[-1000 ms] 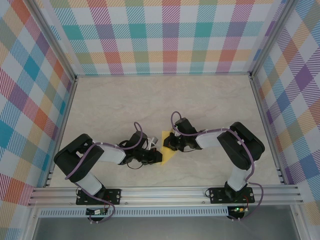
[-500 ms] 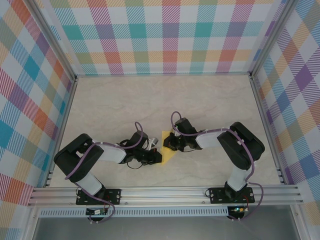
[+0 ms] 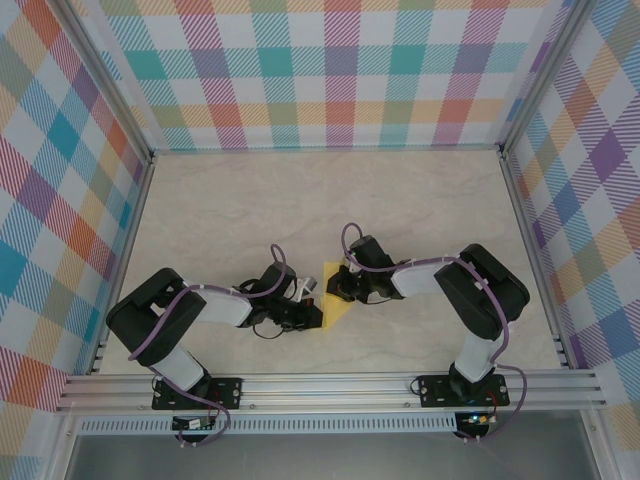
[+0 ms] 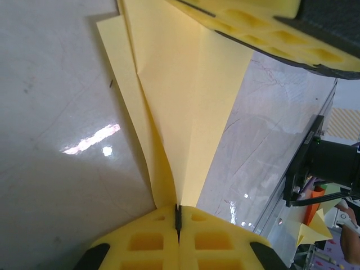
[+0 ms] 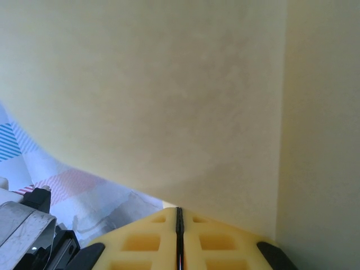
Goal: Fold a paper plane with a square sheet of paper (pick it up from the middle)
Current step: Fourth fold the wing at the center of the table.
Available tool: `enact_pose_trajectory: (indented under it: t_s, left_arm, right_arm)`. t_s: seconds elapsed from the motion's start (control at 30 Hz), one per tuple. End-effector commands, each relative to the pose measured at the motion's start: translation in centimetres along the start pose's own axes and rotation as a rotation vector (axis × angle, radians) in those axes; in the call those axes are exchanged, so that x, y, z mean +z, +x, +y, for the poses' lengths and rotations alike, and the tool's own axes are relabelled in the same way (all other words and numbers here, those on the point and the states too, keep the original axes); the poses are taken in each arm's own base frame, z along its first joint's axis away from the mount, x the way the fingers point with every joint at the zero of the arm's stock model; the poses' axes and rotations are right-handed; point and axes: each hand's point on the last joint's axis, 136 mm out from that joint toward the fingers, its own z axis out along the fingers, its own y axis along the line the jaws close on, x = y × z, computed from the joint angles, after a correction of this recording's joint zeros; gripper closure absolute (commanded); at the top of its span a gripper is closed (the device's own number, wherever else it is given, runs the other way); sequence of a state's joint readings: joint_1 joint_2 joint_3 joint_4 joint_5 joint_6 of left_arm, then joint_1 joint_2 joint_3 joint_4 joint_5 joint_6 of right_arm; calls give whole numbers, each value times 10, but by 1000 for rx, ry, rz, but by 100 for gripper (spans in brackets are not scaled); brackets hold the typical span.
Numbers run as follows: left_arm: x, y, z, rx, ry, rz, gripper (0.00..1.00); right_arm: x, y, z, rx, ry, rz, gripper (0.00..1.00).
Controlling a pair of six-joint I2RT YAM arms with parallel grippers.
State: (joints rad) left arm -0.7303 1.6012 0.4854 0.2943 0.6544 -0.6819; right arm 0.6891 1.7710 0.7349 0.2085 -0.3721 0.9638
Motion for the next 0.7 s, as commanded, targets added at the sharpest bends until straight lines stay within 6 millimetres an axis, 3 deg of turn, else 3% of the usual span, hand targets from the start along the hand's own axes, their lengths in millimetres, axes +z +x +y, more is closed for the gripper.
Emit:
enact_pose_trajectory:
  t_s: [0.0, 0.13, 0.3, 0.5, 0.67]
  left_arm:
    - [-3, 36, 10, -52, -12, 147, 92]
    - [-8, 43, 15, -60, -43, 159, 84]
    - [-24, 42, 5, -43, -49, 113, 82]
    - [-53, 18, -5, -53, -116, -77, 79]
    - [-58, -2, -26, -65, -52, -153, 77]
  right_arm:
    - [2, 24, -70, 85, 245, 48, 90]
    - [0, 25, -72, 82, 260, 45, 90]
    - [0, 26, -75, 83, 268, 44, 90]
    - [0, 26, -77, 83, 275, 46, 90]
    - [1, 26, -75, 77, 268, 48, 90]
